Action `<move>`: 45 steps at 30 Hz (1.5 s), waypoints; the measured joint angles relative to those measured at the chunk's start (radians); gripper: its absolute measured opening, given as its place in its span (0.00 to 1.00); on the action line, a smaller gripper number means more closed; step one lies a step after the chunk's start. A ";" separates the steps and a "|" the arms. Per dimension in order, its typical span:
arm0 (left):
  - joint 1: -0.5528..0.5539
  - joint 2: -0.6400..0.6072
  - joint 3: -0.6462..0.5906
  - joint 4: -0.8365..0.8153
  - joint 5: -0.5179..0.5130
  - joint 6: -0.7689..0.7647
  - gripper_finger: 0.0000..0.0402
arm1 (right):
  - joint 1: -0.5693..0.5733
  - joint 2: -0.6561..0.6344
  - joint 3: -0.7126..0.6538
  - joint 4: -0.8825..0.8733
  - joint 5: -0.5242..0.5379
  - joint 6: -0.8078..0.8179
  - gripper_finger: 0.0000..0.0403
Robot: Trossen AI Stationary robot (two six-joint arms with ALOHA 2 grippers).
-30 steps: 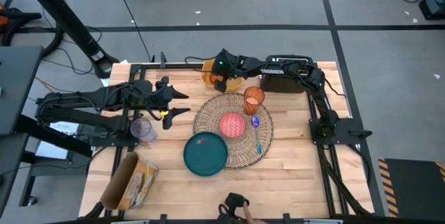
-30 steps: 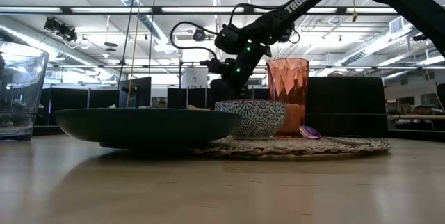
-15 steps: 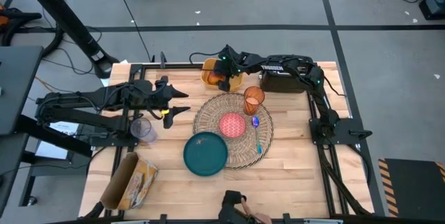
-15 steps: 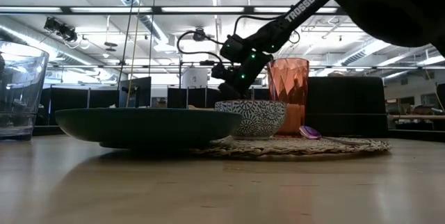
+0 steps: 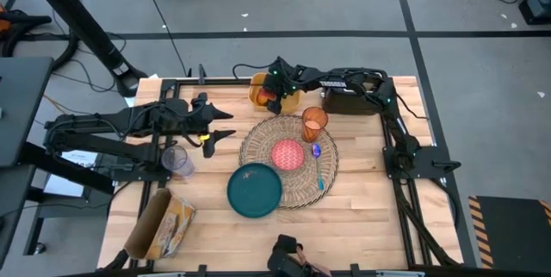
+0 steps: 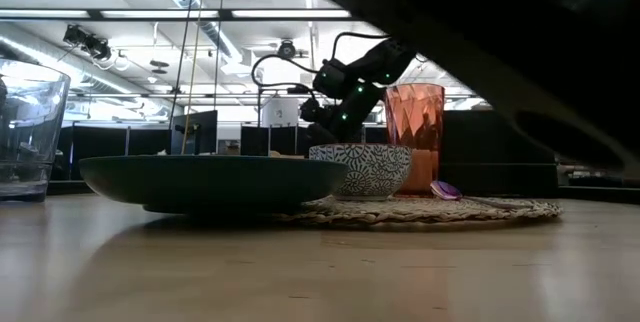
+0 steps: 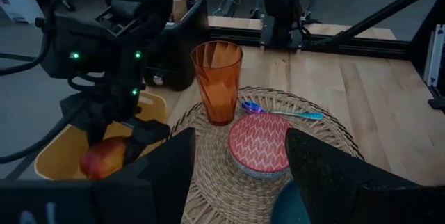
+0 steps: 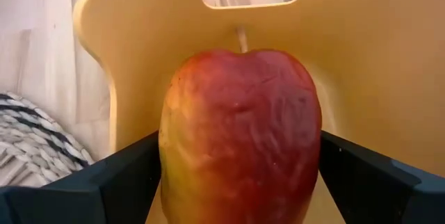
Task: Arrange a breakfast setting
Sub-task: Put the apple on the brown table mat to the top left of the red bowl
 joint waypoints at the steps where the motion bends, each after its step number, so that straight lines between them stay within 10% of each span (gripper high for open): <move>1: 0.000 0.000 0.000 0.000 0.000 0.000 0.58 | 0.000 0.000 0.000 0.000 0.002 0.004 0.91; 16: 0.000 -0.015 0.000 0.012 0.000 0.006 0.58 | 0.011 -0.021 -0.008 -0.001 0.067 0.002 0.82; 30: 0.000 -0.074 -0.001 0.046 -0.020 0.123 0.58 | 0.128 -0.376 -0.016 -0.047 0.031 -0.057 0.82; 45: 0.113 -0.117 -0.448 0.990 0.172 0.154 0.58 | 0.409 -0.696 -0.491 0.551 0.040 0.042 0.82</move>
